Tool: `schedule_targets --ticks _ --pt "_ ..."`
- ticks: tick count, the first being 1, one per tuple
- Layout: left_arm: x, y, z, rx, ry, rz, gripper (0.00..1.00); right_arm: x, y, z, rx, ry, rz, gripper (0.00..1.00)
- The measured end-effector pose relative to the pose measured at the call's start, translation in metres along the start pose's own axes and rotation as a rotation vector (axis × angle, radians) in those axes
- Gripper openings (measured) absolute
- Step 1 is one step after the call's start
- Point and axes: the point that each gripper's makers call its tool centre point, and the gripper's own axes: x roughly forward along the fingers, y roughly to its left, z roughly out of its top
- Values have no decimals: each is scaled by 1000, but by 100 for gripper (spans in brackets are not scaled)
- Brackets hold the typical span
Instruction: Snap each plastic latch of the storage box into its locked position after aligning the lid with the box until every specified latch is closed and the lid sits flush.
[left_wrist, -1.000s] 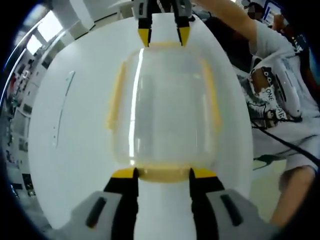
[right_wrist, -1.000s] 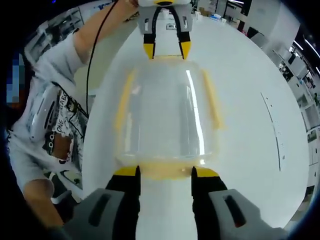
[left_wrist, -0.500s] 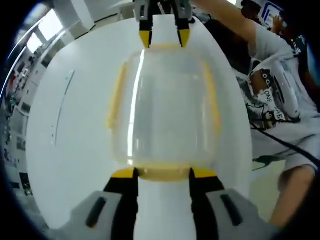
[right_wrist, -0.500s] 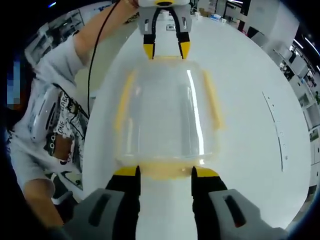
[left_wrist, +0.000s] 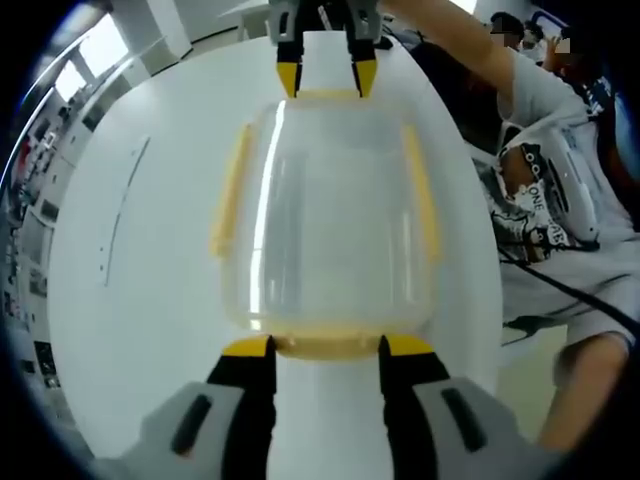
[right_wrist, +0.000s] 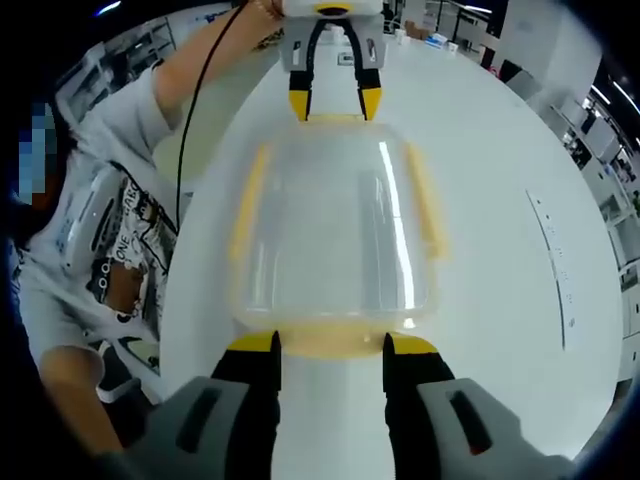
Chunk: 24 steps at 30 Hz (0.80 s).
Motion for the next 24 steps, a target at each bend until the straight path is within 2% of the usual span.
schedule_targets --ticks 13,16,24 --pt "2 -1 -1 -19 13 9 40 -2 -4 0 -6 -14 -15 40" --pt "3 -2 -3 -64 11 6 40 -2 -4 -2 -22 -20 -22 41" --pt "2 -4 -5 -88 -16 7 37 -1 -4 -3 -34 -29 -34 41"
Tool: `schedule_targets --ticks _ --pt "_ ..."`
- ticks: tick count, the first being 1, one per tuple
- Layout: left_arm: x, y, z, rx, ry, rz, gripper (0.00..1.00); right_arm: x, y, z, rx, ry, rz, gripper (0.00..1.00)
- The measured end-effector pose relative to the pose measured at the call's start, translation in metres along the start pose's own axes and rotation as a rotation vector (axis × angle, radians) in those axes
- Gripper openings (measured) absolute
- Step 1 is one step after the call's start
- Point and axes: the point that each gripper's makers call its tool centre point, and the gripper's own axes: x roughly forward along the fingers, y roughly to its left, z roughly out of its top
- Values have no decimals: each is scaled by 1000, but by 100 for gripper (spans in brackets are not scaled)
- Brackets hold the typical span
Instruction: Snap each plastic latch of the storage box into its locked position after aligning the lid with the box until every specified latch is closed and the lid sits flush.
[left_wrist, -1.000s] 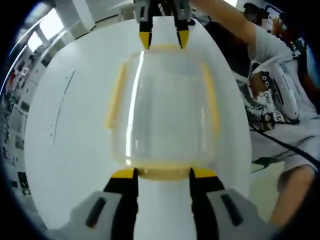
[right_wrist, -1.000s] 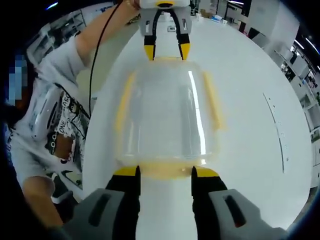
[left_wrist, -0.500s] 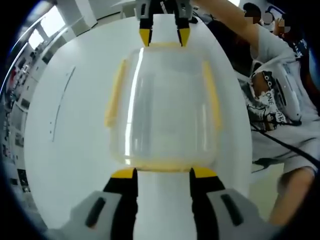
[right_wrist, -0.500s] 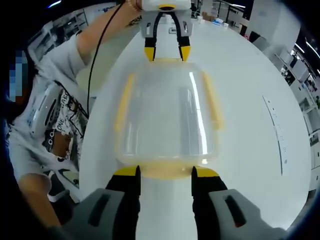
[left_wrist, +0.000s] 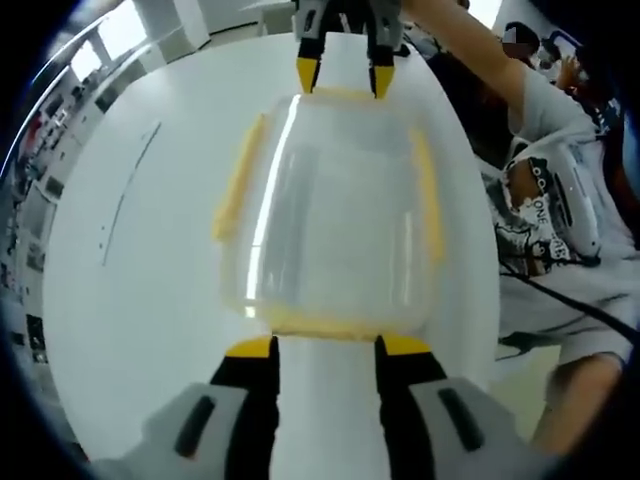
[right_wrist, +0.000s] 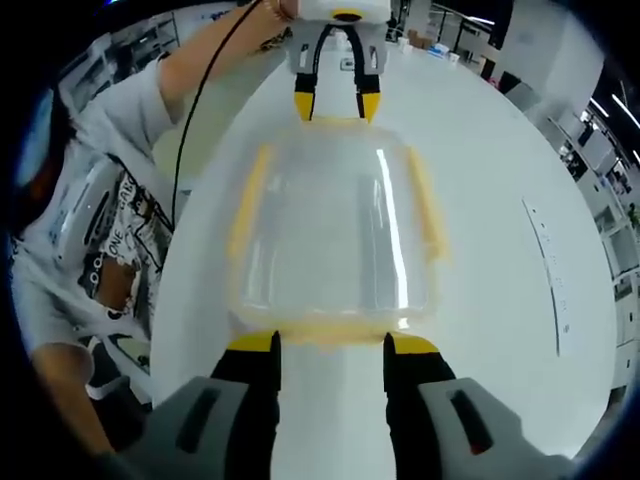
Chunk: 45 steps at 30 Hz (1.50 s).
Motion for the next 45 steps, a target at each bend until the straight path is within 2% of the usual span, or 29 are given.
schedule_targets --ticks 3,5,6,8,11,14,16,21,23,24,27,34,41,43,45 --pt "-4 0 -3 -14 -16 12 35 -2 1 -2 5 -17 -7 40" --pt "-10 8 -10 -16 -18 60 31 -6 1 -5 11 -35 -12 39" --pt "-13 9 -14 -23 -15 63 31 -8 2 -6 13 -42 -14 39" --pt "-18 9 -20 -42 -17 70 31 -10 3 -11 14 -43 -20 32" --pt "-27 12 -21 -45 -43 96 31 -13 2 -19 4 -45 -42 31" --pt "-37 12 -10 -26 -86 114 29 -16 1 -23 21 -83 -55 31" --pt "-39 8 5 2 -111 119 28 -19 1 -23 24 -116 -73 30" --pt "-36 -4 38 71 -135 109 26 -20 5 -23 15 -156 -101 29" --pt "-35 -6 44 88 -136 103 25 -21 6 -23 11 -163 -105 28" --pt "-32 -9 53 106 -134 100 25 -22 6 -23 9 -177 -114 28" --pt "-25 -14 68 132 -125 85 24 -24 8 -22 6 -207 -127 26" --pt "-2 -19 95 176 -52 59 20 -25 7 -22 0 -270 -176 19" --pt "20 -19 103 187 62 21 15 -25 10 -26 6 -332 -189 13" --pt "19 -15 109 182 46 22 13 -26 10 -27 19 -355 -190 12" --pt "20 -16 108 164 76 3 11 -26 8 -27 27 -377 -197 11"
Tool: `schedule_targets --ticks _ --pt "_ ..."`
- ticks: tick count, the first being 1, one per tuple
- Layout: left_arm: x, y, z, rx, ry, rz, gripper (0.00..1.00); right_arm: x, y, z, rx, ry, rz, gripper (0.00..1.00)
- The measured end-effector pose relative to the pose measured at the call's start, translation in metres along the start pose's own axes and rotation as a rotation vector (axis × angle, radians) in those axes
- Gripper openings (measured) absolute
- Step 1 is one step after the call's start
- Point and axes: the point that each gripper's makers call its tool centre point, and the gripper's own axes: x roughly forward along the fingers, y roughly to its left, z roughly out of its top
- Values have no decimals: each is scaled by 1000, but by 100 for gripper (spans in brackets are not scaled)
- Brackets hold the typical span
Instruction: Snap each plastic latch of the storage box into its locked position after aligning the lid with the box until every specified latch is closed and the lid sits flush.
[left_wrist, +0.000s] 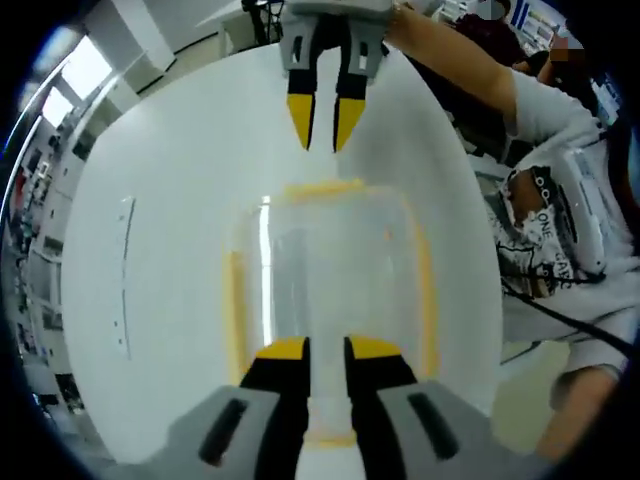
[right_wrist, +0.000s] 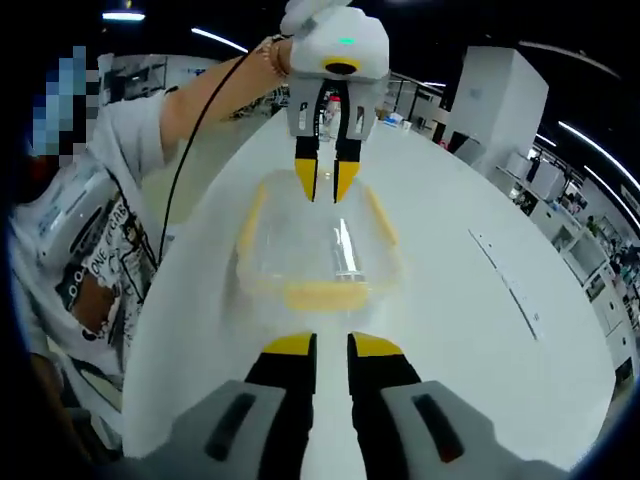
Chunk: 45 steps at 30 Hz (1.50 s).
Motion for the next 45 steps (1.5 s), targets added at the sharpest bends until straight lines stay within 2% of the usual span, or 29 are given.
schedule_targets --ticks 12,21,29,33,45 --pt "6 -2 -4 -36 87 -7 10 22 0 9 54 -93 9 8" --pt "7 -5 -8 -50 149 4 10 27 2 13 72 -166 20 6" --pt "7 -4 -6 -52 152 0 10 34 3 9 91 -213 35 4" --pt "6 -4 -5 -52 154 4 9 36 3 7 87 -214 38 2" --pt "5 -2 -2 -40 124 14 9 33 5 7 93 -287 37 0"
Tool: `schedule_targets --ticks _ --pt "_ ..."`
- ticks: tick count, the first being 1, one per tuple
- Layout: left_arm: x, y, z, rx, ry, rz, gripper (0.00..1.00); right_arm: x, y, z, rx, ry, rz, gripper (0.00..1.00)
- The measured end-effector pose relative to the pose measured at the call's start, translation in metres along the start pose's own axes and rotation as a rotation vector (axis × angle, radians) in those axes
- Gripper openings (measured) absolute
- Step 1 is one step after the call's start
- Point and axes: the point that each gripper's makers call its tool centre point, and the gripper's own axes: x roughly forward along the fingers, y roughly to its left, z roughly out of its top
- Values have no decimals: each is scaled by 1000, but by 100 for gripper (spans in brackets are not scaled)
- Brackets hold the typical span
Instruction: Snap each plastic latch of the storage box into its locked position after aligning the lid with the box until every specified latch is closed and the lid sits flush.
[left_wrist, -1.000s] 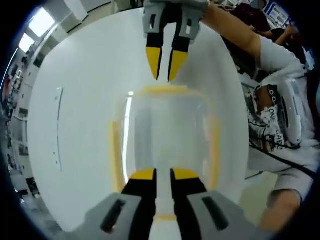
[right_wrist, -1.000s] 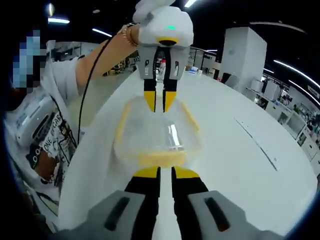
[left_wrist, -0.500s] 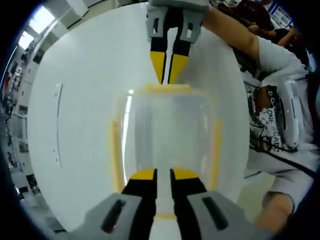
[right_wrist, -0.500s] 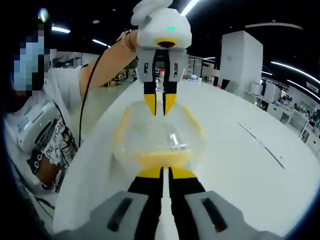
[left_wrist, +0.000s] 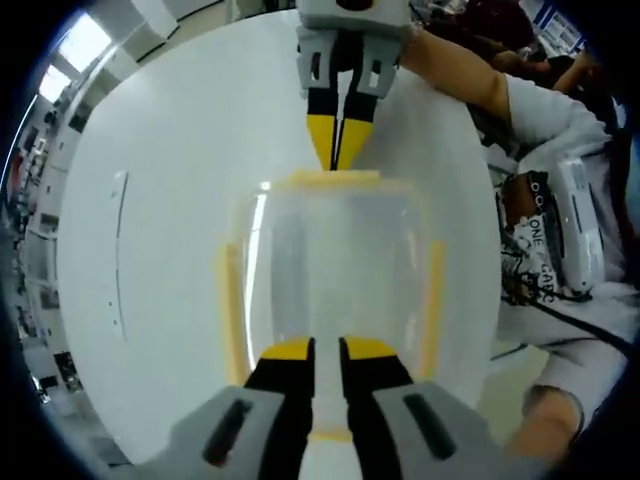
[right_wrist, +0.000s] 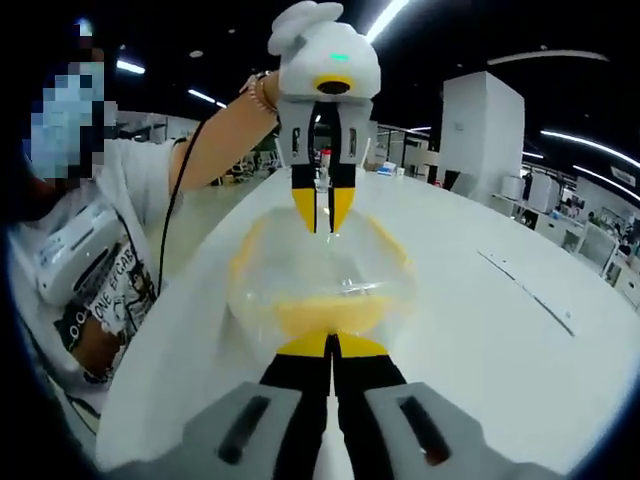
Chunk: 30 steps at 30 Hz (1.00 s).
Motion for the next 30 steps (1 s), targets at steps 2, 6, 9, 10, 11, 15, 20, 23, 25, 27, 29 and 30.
schedule_targets --ticks 2,6,9,10,11,15,20,23,25,27,29,30 --pt "-1 1 0 -4 -6 -1 9 0 0 1 3 -14 -8 0" --pt "-1 2 -1 -7 -26 -1 9 1 0 1 -2 -21 -22 0" --pt "-1 3 -1 -14 -47 -3 8 1 -1 1 -3 -24 -23 0" --pt "-1 3 -1 -17 -52 -4 8 2 0 0 1 -23 -20 0" --pt "-1 3 -1 -19 -57 -3 8 2 0 -2 2 -20 -20 0" --pt "-1 3 -1 -17 -64 2 8 5 -2 -9 -2 7 -32 0" --pt "0 3 -1 -16 -58 3 8 3 -2 -5 -6 -10 -40 0" --pt "0 2 -1 -12 -49 8 8 2 -2 -3 -4 -23 -42 0" --pt "0 1 -1 -11 -45 9 8 2 -2 -2 -4 -31 -44 0" --pt "0 1 -2 -12 -44 10 8 3 0 1 -4 -45 -34 0" --pt "0 1 -2 -12 -44 10 8 4 1 2 -16 -43 -36 0" --pt "0 1 -2 -13 -44 10 8 4 1 1 -18 -43 -36 0"
